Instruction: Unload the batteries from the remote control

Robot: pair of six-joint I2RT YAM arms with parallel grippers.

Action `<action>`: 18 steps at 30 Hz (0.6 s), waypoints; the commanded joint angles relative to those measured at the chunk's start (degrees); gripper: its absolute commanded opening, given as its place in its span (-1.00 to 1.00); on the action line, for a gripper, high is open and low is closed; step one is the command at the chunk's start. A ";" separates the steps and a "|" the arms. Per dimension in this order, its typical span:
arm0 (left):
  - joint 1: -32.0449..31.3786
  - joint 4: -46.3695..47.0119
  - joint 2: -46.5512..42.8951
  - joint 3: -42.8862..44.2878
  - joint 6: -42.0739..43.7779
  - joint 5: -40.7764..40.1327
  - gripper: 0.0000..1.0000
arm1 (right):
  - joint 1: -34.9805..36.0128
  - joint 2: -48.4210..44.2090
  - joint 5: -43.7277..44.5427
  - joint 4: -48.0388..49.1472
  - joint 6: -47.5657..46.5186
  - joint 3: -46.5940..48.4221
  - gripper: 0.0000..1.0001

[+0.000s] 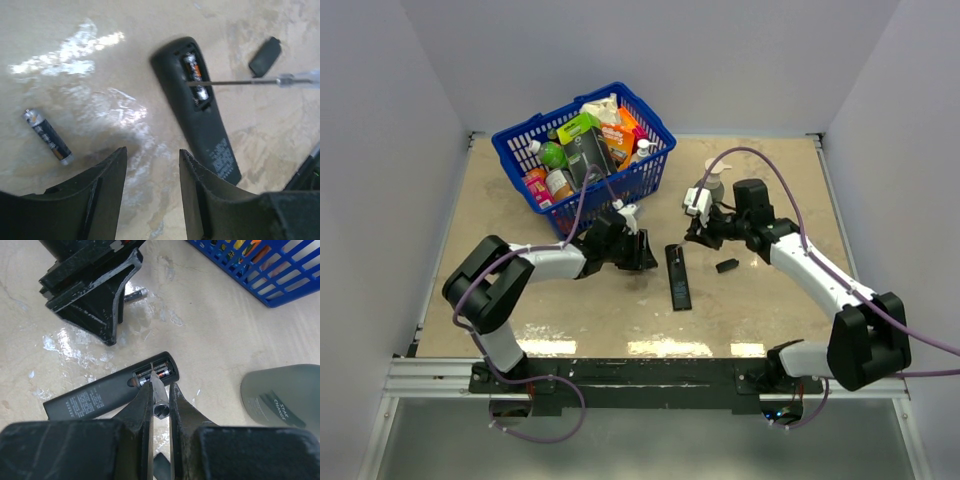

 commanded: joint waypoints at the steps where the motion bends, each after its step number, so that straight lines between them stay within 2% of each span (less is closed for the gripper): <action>1: 0.62 -4.60 -4.99 2.44 3.22 -12.49 0.01 | 0.84 -4.54 1.20 2.21 3.23 2.01 -1.00; 4: 0.45 -7.59 -9.38 0.69 2.96 -27.83 0.01 | 1.02 -7.88 0.85 4.67 6.05 -0.62 -1.00; 8: 0.62 -15.38 -14.92 -2.82 -4.31 -42.79 0.02 | 1.80 -12.01 1.64 8.62 10.77 -3.96 -1.00; 13: 0.62 -19.98 -20.03 -6.52 -12.67 -50.56 -0.02 | 3.65 -15.45 3.22 14.51 15.80 -8.45 -1.00; 16: 0.62 -23.40 -19.95 -7.58 -18.03 -52.32 -0.13 | 4.00 -15.28 7.17 15.57 20.02 -8.72 -1.00; 18: 0.53 -25.87 -18.46 -8.11 -22.25 -53.82 -0.29 | 3.92 -14.31 8.75 15.31 21.60 -7.58 -1.00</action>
